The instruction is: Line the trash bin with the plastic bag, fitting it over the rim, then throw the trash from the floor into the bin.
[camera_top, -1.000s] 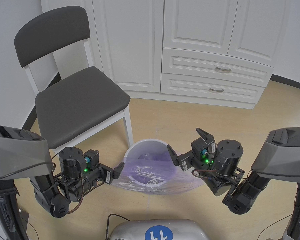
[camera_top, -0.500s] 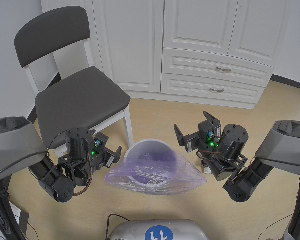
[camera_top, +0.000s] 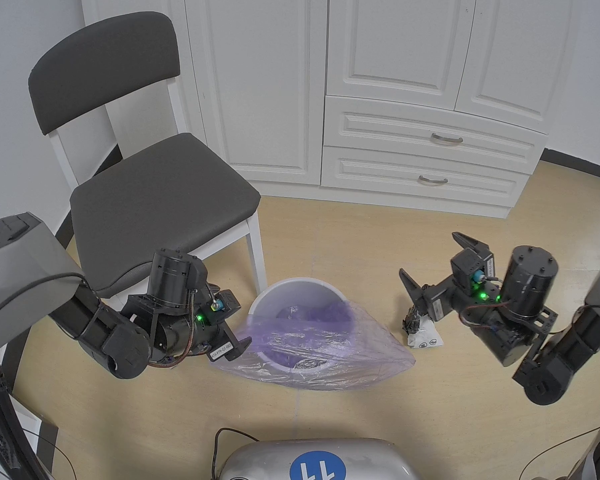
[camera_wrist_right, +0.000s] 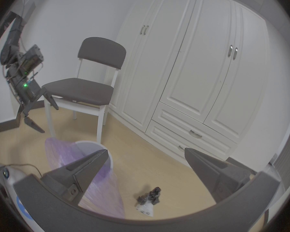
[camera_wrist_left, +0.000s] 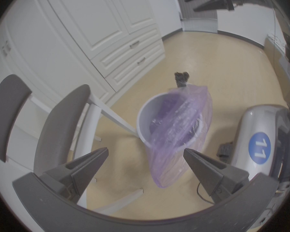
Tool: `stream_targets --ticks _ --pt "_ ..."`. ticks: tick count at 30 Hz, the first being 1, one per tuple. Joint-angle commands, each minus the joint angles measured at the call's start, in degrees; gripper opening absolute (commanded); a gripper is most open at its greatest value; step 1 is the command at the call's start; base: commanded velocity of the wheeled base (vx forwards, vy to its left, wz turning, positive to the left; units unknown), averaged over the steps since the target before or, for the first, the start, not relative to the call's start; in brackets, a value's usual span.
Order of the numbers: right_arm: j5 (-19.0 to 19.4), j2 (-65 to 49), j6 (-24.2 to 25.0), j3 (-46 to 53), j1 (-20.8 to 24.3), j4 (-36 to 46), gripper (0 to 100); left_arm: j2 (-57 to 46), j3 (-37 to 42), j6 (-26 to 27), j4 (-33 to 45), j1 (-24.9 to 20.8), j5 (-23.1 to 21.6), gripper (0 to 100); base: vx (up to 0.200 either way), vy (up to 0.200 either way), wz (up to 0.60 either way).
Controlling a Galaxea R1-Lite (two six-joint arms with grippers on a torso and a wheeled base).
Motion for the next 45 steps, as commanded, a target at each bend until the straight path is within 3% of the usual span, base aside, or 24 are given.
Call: stream_targets --ticks 1,7,18,23,33,40,41,45 --pt "3.3 -10.7 -4.3 7.0 -3.6 1.6 100 2.7 -3.5 2.5 3.7 -1.3 0.2 100 0.0 0.0 0.0" --pt "6.2 -14.2 -5.3 9.3 -4.0 1.7 100 9.7 -6.5 1.0 3.1 -2.2 0.5 100 0.0 0.0 0.0" --pt "6.5 -14.0 -5.5 9.3 -7.1 1.6 100 15.9 -11.3 0.9 3.2 -2.8 0.6 100 0.0 0.0 0.0" --pt "8.8 -14.9 -5.6 9.3 -9.1 1.6 100 19.6 -13.7 0.9 3.1 -2.8 0.6 100 0.0 0.0 0.0" --pt "9.0 -15.3 -5.6 9.2 -9.9 1.5 100 24.8 -22.1 0.9 4.1 -0.6 0.8 100 0.0 0.0 0.0" --pt "9.0 -19.8 -9.5 11.8 -9.3 1.3 100 27.0 -24.9 1.0 4.1 -0.3 0.9 100 0.0 0.0 0.0" --pt "9.0 -20.7 -9.6 12.3 -9.1 1.5 100 27.1 -25.1 1.0 4.0 -0.3 1.2 0 0.0 0.0 0.0" --pt "9.0 -21.7 -9.6 12.6 -9.1 1.7 100 26.9 -25.3 0.8 3.8 -0.6 1.3 0 0.0 0.0 0.0"
